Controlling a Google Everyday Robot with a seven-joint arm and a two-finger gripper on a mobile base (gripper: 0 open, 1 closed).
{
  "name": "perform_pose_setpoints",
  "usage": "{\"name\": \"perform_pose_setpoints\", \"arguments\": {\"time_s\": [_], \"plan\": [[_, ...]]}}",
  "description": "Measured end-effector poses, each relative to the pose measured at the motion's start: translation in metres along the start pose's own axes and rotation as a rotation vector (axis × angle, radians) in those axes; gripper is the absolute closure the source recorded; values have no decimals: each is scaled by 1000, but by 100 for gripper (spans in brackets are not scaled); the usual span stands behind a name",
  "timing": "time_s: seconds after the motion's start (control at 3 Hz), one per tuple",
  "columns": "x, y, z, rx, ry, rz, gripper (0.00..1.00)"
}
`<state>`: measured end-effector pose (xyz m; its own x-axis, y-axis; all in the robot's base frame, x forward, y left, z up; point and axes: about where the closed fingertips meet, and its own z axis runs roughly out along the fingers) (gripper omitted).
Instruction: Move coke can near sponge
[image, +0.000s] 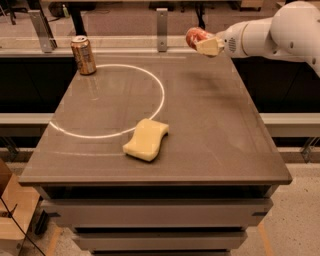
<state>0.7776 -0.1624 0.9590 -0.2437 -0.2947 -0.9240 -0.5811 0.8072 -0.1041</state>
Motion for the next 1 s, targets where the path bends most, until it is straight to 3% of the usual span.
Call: {"name": "perform_pose_setpoints", "arguments": {"time_s": [0.67,1.0], "plan": [[23,61,-47,-106,91,-104,100],[40,97,-73,-209,107,-92,82]]}}
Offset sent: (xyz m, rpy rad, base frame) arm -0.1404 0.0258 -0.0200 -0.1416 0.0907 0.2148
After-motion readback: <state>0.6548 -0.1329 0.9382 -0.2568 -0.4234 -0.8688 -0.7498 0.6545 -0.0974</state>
